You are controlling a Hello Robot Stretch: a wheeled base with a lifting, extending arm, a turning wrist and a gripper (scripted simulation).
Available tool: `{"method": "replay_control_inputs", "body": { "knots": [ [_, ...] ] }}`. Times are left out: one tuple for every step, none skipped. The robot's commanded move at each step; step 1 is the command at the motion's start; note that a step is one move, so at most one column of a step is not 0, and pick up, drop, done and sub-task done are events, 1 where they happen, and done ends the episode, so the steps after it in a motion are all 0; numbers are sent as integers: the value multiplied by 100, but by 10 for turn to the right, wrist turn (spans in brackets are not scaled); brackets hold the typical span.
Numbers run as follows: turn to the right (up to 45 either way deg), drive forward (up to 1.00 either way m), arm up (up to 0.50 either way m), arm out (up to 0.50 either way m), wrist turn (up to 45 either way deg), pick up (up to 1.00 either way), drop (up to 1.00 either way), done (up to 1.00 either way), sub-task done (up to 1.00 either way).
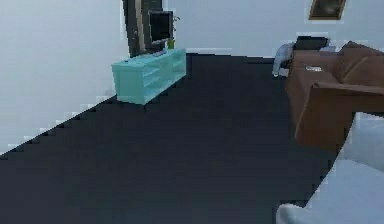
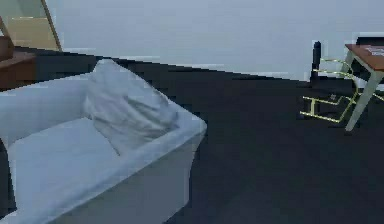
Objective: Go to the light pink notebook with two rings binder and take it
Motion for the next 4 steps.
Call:
{"method": "replay_control_inputs", "body": {
  "knots": [
    [0, 55, 0, 0, 0, 0, 0, 0, 0],
    [-450, 0, 0, 0, 0, 0, 0, 0, 0],
    [-450, 0, 0, 0, 0, 0, 0, 0, 0],
    [0, 30, 0, 0, 0, 0, 0, 0, 0]
  ]
}}
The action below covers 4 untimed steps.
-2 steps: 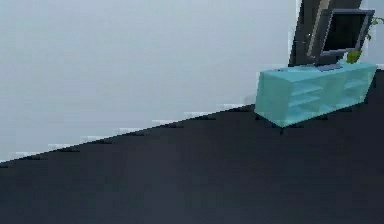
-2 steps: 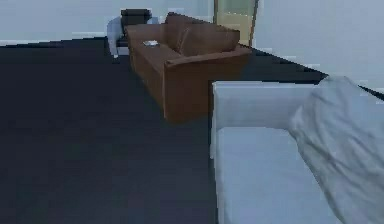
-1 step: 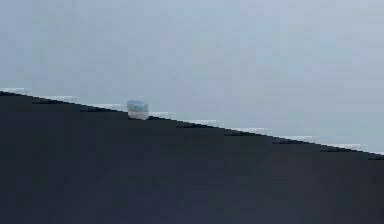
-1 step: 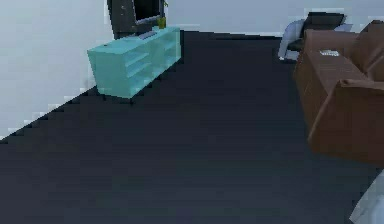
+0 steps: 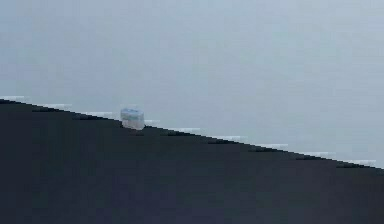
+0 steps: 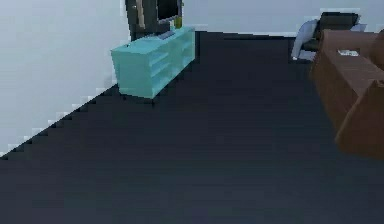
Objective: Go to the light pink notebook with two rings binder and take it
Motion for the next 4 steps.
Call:
{"method": "replay_control_inputs", "body": {
  "knots": [
    [450, 0, 0, 0, 0, 0, 0, 0, 0],
    [450, 0, 0, 0, 0, 0, 0, 0, 0],
    [90, 0, 0, 0, 0, 0, 0, 0, 0],
    [0, 100, 0, 0, 0, 0, 0, 0, 0]
  ]
}}
